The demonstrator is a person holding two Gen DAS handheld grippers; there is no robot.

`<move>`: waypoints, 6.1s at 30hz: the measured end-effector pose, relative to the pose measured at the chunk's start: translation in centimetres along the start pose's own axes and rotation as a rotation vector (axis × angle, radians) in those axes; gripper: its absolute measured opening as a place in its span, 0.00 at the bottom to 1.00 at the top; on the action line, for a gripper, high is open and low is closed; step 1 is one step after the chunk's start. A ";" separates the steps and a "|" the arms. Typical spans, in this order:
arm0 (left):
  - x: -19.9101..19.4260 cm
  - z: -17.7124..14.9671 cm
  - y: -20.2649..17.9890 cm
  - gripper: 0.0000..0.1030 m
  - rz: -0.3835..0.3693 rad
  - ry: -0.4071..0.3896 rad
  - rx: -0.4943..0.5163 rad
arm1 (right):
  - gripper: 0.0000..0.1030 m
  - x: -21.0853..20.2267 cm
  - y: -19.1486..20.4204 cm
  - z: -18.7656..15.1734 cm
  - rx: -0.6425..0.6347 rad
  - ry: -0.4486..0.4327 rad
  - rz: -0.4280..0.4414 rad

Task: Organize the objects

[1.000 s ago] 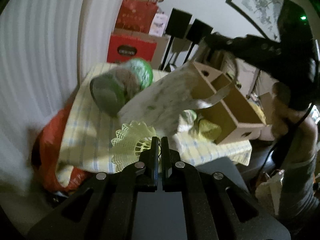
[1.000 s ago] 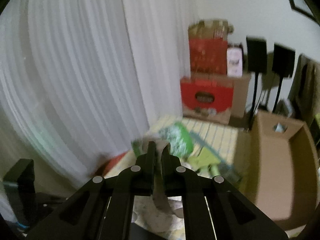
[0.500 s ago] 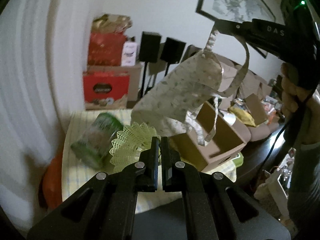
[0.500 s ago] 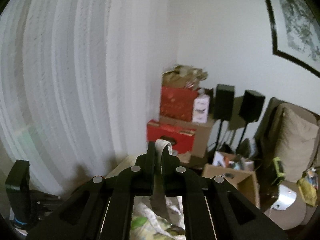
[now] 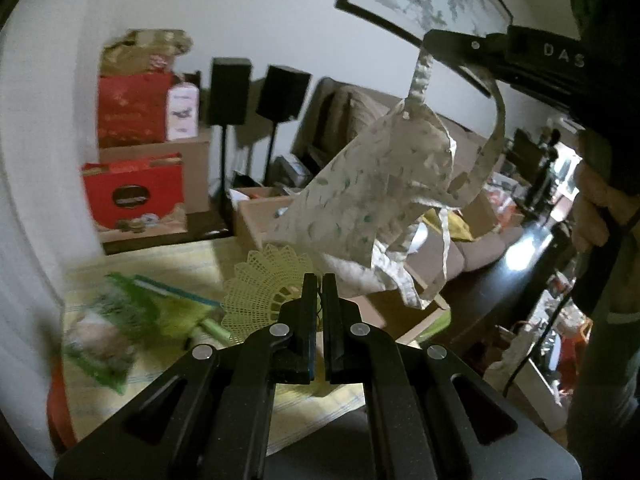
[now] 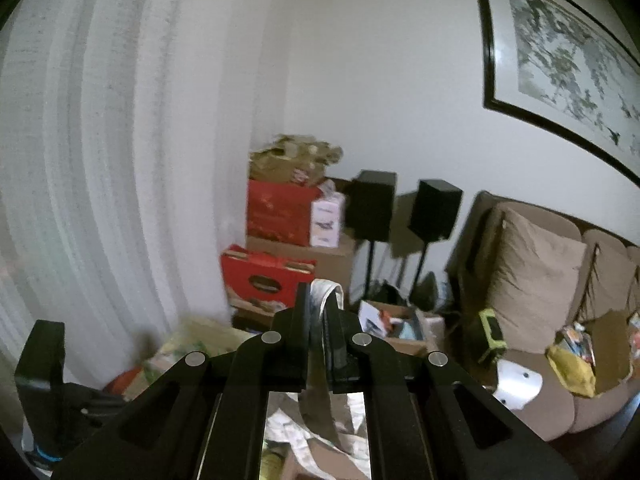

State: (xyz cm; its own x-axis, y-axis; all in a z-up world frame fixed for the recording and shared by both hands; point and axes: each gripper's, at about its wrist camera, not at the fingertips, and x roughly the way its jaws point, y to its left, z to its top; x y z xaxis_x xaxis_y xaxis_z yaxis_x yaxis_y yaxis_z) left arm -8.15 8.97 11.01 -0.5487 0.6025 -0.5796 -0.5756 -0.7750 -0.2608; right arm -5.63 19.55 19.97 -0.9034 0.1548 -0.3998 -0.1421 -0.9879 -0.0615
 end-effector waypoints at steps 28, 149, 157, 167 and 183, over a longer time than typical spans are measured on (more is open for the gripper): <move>19.8 -4.5 -5.7 0.02 -0.021 0.221 0.028 | 0.06 13.1 -10.7 -16.4 0.256 0.378 -0.038; -2.9 -16.6 16.7 0.02 0.331 0.035 -0.292 | 0.65 20.5 15.8 -26.2 0.143 0.581 0.202; -3.2 -17.0 17.1 0.02 0.334 0.026 -0.291 | 0.57 22.4 17.2 -28.3 0.133 0.597 0.152; -2.7 -17.4 17.2 0.02 0.311 0.034 -0.299 | 0.50 22.8 19.0 -29.3 -0.015 0.576 0.067; -2.2 -17.3 16.5 0.02 0.299 0.043 -0.291 | 0.11 21.7 16.1 -28.1 0.058 0.569 0.151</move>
State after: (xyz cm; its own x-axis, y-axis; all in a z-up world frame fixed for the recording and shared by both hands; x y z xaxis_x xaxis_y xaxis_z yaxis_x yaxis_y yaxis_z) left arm -5.92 -8.40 -5.41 -0.6364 0.3391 -0.6928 -0.1961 -0.9398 -0.2798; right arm -16.16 7.01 -15.43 -0.5585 -0.0284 -0.8290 -0.0656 -0.9948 0.0782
